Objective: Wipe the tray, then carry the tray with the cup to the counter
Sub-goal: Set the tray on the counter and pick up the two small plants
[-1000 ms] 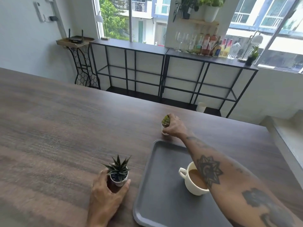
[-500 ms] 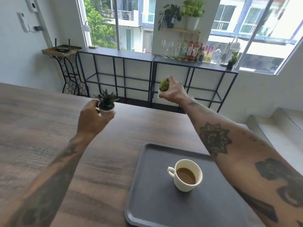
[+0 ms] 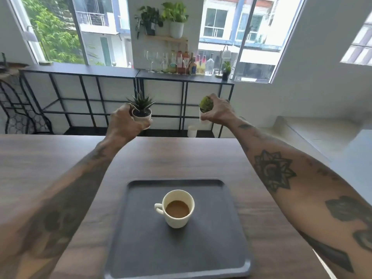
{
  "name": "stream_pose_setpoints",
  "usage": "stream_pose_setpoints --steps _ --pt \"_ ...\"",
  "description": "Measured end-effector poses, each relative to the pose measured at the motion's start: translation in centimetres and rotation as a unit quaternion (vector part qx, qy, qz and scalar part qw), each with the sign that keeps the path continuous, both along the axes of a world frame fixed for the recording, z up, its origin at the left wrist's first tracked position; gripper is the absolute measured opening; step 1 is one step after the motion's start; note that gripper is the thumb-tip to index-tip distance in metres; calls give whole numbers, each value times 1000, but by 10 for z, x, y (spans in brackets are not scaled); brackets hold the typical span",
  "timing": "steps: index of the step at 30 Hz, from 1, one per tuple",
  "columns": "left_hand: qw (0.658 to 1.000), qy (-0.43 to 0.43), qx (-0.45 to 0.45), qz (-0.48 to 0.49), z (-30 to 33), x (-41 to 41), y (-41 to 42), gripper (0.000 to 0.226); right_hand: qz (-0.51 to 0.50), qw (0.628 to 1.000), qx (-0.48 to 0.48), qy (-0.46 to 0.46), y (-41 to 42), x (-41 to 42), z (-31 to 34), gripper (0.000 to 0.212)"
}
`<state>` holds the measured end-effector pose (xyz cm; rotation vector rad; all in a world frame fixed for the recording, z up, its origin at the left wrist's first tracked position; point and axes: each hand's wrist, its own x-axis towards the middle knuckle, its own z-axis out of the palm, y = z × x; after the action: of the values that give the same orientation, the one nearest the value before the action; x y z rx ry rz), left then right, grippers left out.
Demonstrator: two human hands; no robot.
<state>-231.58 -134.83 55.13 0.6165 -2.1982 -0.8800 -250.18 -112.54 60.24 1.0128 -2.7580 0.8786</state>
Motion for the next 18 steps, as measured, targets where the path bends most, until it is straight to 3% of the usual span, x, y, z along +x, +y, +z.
stream_pose_setpoints --steps 8,12,18 --pt "995 -37 70 -60 -14 -113 67 47 -105 994 12 -27 60 -68 -22 67" --pt "993 -66 76 -65 -51 -160 86 39 -110 992 33 -49 55 -101 -60 61" --pt "980 -151 118 -48 -124 -201 94 48 -73 990 50 -108 32 -118 -145 64"
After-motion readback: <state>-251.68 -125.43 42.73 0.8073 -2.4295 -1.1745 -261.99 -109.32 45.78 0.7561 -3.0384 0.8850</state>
